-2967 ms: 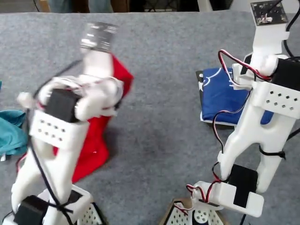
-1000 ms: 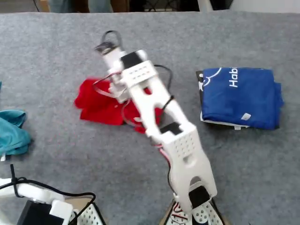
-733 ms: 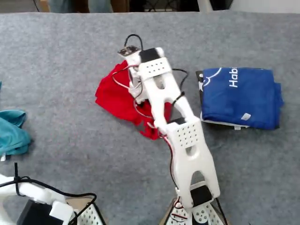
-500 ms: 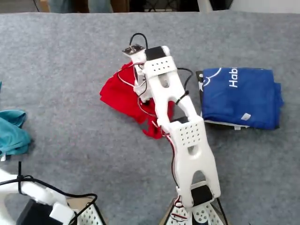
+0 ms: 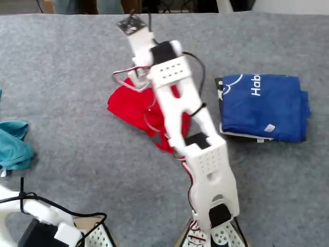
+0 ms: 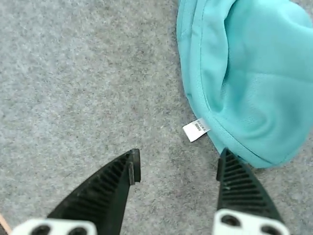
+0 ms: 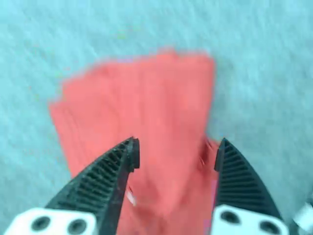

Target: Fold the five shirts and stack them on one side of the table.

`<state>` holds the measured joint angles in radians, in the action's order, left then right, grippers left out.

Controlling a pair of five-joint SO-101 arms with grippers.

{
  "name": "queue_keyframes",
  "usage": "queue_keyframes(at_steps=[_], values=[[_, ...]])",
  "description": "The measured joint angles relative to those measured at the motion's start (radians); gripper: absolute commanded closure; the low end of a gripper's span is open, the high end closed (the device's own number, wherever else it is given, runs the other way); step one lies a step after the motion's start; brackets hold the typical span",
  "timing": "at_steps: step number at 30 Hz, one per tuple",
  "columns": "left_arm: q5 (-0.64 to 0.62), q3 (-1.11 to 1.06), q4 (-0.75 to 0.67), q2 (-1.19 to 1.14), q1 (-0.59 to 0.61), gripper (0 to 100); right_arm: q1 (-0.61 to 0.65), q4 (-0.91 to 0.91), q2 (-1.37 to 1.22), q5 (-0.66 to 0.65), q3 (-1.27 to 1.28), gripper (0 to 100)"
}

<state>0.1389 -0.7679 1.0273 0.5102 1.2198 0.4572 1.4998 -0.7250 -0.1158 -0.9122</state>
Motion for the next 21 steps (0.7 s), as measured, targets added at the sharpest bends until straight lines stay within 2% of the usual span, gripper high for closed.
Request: queue_keyframes(at_steps=[6,12,14,18,21], values=[[-0.018,0.0,0.0,0.0,0.0,73,0.104,-0.167,-0.155,0.078,-0.002,74.0],[-0.018,0.0,0.0,0.0,0.0,73,0.115,-0.27,-0.279,0.089,-0.002,74.7],[-0.018,0.0,0.0,0.0,0.0,73,0.107,-0.29,-0.299,0.089,-0.002,79.9],[-0.018,0.0,0.0,0.0,0.0,73,0.075,-0.304,-0.316,0.089,-0.015,98.2],[-0.018,0.0,0.0,0.0,0.0,73,0.044,-0.305,-0.325,0.091,-0.055,95.3]])
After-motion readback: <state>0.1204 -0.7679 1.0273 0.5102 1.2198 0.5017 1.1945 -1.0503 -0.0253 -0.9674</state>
